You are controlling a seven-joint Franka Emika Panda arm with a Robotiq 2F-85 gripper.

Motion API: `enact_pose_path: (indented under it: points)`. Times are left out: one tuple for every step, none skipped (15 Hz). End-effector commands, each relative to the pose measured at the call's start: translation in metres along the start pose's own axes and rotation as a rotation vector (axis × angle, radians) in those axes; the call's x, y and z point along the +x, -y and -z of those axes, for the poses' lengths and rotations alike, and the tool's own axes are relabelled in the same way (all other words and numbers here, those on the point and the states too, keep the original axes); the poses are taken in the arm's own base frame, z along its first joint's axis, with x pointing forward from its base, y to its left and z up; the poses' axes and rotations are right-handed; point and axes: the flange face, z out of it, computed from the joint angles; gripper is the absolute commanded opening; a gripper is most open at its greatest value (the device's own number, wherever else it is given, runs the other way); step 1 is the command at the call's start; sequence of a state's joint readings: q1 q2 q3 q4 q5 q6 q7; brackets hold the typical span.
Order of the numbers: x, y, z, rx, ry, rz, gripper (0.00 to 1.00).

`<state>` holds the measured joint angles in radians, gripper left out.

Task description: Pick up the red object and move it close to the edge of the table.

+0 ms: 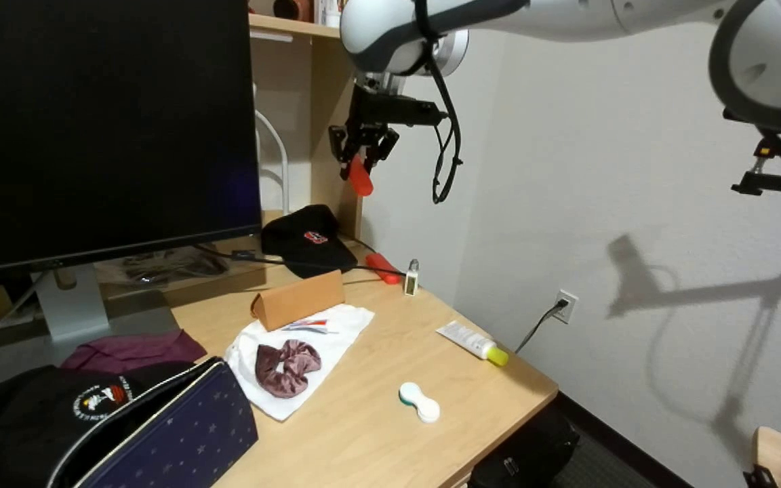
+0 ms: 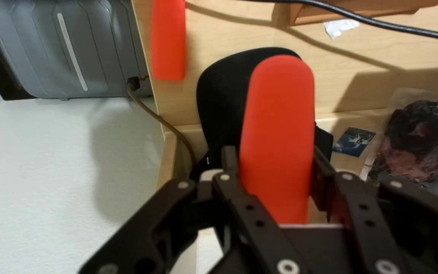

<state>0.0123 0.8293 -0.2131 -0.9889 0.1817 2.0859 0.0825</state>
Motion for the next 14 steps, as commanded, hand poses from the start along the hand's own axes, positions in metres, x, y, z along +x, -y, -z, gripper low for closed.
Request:
enact_pose_path:
  points:
    - [-0.026, -0.007, 0.021, 0.008, 0.014, 0.058, 0.21]
    - [-0.031, -0.004, 0.026, 0.007, 0.011, 0.072, 0.21]
    - [-0.036, -0.007, 0.029, 0.009, -0.001, 0.078, 0.21]
    - [-0.042, -0.008, 0.032, 0.009, -0.008, 0.079, 0.21]
    - [-0.048, -0.010, 0.034, 0.016, -0.013, 0.097, 0.21]
    - [-0.055, -0.010, 0.036, 0.021, -0.016, 0.112, 0.21]
    - [-0.064, -0.010, 0.037, 0.029, -0.015, 0.148, 0.21]
    - [-0.073, -0.010, 0.038, 0.039, -0.012, 0.177, 0.21]
    - [-0.083, -0.010, 0.037, 0.047, -0.004, 0.210, 0.21]
    - [-0.093, -0.010, 0.037, 0.051, 0.001, 0.241, 0.21]
    - [-0.104, -0.011, 0.036, 0.053, 0.008, 0.266, 0.21]
    - [-0.115, -0.012, 0.036, 0.056, 0.013, 0.282, 0.21]
    - [-0.087, -0.007, 0.027, 0.057, 0.019, 0.219, 0.21]
    - [-0.092, -0.007, 0.026, 0.059, 0.025, 0.223, 0.46]
